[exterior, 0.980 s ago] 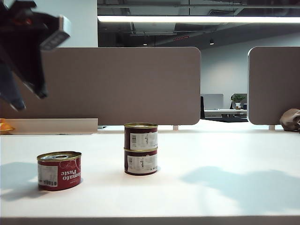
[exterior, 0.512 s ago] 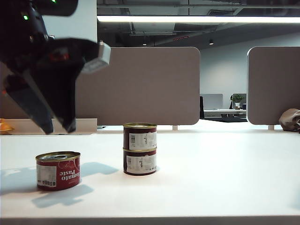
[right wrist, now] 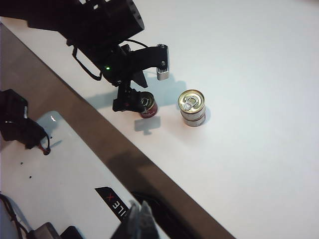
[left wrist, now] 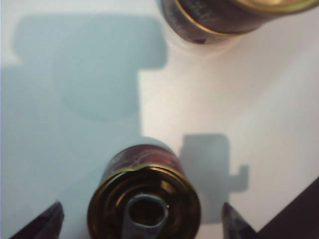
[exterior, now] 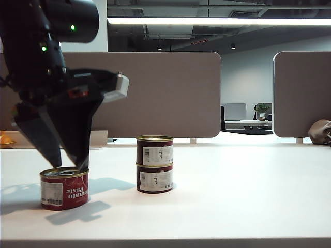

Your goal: Pick up the cans one by one and stack them together.

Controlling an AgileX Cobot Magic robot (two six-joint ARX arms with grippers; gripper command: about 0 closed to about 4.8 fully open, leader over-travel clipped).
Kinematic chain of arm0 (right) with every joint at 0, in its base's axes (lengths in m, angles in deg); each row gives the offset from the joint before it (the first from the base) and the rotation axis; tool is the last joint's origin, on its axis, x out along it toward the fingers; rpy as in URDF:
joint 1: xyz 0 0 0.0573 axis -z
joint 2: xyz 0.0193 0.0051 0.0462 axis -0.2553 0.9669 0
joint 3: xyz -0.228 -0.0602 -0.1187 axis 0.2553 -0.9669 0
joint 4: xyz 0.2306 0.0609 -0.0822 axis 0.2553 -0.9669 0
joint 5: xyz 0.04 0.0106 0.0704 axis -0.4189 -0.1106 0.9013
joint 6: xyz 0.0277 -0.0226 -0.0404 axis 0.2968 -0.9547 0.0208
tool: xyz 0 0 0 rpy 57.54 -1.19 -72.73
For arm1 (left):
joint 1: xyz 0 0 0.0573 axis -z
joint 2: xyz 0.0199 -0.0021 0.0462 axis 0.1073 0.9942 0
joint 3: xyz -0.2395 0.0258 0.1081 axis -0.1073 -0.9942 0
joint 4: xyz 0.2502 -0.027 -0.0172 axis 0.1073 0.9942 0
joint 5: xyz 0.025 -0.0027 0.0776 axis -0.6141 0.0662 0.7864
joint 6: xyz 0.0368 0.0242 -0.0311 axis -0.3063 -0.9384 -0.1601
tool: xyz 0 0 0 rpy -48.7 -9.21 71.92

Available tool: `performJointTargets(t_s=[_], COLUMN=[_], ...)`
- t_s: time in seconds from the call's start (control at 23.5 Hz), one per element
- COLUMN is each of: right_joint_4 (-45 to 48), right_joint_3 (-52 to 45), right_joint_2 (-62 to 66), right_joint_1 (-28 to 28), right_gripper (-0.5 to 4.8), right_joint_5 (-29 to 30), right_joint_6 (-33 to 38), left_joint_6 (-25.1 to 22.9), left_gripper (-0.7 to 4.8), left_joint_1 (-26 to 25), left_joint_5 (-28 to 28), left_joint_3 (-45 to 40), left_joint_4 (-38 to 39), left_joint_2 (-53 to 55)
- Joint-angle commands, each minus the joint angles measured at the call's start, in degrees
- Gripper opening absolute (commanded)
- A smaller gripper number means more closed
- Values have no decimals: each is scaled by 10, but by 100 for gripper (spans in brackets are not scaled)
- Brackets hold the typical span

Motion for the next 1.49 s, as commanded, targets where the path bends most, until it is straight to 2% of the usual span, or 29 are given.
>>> performJointTargets(t_s=[0.04, 0.34, 0.51, 0.72, 0.9, 1.49], right_joint_4=[1, 0, 0, 0, 0, -10], right_joint_3=[2, 2, 2, 2, 2, 2], right_joint_2=[-23, -44, -45, -45, -45, -47], right_joint_1=[1, 1, 1, 1, 0, 0], right_gripper=[-6, -6, -6, -6, -6, -6], right_joint_5=[-2, -6, -6, -6, -5, 12], right_joint_6=[7, 18, 18, 18, 19, 20], left_joint_6=[4, 11, 11, 15, 15, 24], left_gripper=[409, 395, 335, 328, 236, 236], left_joint_1=[0, 0, 0, 0, 0, 0], left_joint_5=[-3, -2, -1, -3, -3, -3], left_joint_3=[2, 2, 2, 2, 2, 10], left_joint_4=[-2, -3, 0, 10, 14, 13], left_joint_2=[12, 24, 32, 38, 39, 38])
